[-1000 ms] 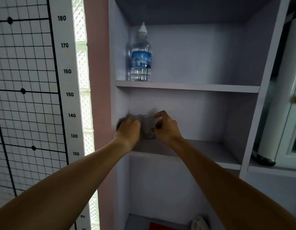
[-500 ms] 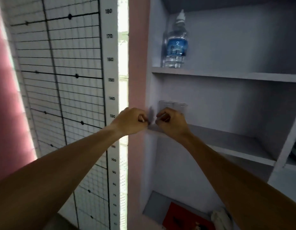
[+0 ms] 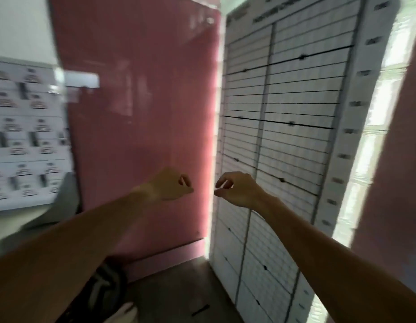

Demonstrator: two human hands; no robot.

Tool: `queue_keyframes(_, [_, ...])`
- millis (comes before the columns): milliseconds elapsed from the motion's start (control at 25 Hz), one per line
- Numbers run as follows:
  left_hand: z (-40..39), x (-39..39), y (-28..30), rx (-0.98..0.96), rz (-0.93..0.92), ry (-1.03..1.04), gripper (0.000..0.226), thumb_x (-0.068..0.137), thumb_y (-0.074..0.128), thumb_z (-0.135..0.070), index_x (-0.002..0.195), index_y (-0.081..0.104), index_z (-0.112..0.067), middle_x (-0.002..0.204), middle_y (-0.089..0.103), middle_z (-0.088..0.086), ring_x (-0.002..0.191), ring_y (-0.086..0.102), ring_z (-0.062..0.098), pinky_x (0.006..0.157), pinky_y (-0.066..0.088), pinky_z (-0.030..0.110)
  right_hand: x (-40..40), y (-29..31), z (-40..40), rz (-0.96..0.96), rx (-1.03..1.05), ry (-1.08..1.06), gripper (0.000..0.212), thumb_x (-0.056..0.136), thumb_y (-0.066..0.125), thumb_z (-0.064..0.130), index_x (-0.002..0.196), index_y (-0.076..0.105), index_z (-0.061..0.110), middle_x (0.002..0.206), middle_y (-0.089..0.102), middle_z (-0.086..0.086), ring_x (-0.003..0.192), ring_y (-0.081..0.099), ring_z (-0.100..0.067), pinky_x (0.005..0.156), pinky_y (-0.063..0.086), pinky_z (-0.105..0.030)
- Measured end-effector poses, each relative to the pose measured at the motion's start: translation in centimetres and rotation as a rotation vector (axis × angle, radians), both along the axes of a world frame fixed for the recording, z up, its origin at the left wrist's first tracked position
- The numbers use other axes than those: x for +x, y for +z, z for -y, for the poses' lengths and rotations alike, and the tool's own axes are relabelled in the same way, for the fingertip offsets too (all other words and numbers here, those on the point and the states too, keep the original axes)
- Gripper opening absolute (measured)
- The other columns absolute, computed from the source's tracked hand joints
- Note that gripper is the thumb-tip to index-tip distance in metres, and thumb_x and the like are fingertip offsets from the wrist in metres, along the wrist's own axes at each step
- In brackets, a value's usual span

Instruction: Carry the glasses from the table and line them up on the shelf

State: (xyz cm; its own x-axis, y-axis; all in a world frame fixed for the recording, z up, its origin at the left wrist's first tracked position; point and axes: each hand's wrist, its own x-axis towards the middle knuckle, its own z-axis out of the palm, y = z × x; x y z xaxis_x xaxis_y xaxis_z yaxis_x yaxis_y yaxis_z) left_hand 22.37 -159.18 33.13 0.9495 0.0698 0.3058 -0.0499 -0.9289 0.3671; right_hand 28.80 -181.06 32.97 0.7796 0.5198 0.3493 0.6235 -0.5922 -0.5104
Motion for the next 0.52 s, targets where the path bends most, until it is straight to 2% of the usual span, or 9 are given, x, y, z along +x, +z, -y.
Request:
queue_keyframes(80, [-8.9, -6.0, -0.9, 0.031, -0.052, 0.115, 0.013, 0.083, 0.074, -0.031, 0.091, 0.076, -0.021, 0.091, 0.075, -0.001, 0.075, 0.062, 0.008, 0.068, 0.043, 0.02, -3.0, -1.0, -9.9, -0.049, -0.046, 0.136, 0.008, 0.075, 0.075, 0.03, 0.082, 0.072, 0.03, 0.073, 0.065, 0.016, 0.071, 0.063, -0.004, 0.056, 0.042, -0.014])
queue_keyframes(200, [-21.2, -15.8, -2.4, 0.024, -0.086, 0.332, 0.016, 0.083, 0.073, -0.033, 0.093, 0.076, -0.021, 0.089, 0.074, -0.003, 0.08, 0.064, 0.008, 0.07, 0.043, 0.019, -8.7, -2.4, -24.1, -0.085, -0.096, 0.353, 0.008, 0.079, 0.073, 0.022, 0.087, 0.072, 0.021, 0.078, 0.07, 0.007, 0.075, 0.063, -0.01, 0.052, 0.042, -0.008])
queue_keyframes(360, [-33.3, -26.7, -4.0, -0.021, -0.09, 0.565, 0.011, 0.081, 0.071, -0.035, 0.087, 0.073, -0.026, 0.075, 0.062, -0.017, 0.078, 0.061, 0.01, 0.071, 0.044, 0.024, -15.8, -3.3, -39.4, -0.116, -0.139, 0.561, 0.01, 0.081, 0.07, 0.026, 0.09, 0.071, 0.023, 0.088, 0.072, 0.004, 0.078, 0.065, -0.01, 0.06, 0.046, -0.021])
queue_keyframes(440, [-38.5, -31.3, -4.7, -0.045, -0.091, 0.654, 0.011, 0.081, 0.071, -0.036, 0.086, 0.072, -0.027, 0.074, 0.06, -0.019, 0.075, 0.06, 0.007, 0.067, 0.045, 0.023, -18.9, -3.9, -46.3, -0.123, -0.154, 0.649, 0.014, 0.081, 0.069, 0.028, 0.093, 0.073, 0.024, 0.088, 0.072, 0.006, 0.077, 0.065, -0.007, 0.057, 0.042, -0.017])
queue_keyframes(520, [-43.0, -34.9, -5.7, -0.053, -0.098, 0.722, 0.011, 0.081, 0.072, -0.039, 0.085, 0.072, -0.028, 0.074, 0.06, -0.019, 0.072, 0.058, 0.001, 0.063, 0.043, 0.018, -21.3, -4.6, -52.5, -0.133, -0.169, 0.729, 0.014, 0.079, 0.07, 0.032, 0.092, 0.072, 0.025, 0.089, 0.072, 0.006, 0.081, 0.066, -0.008, 0.06, 0.044, -0.017])
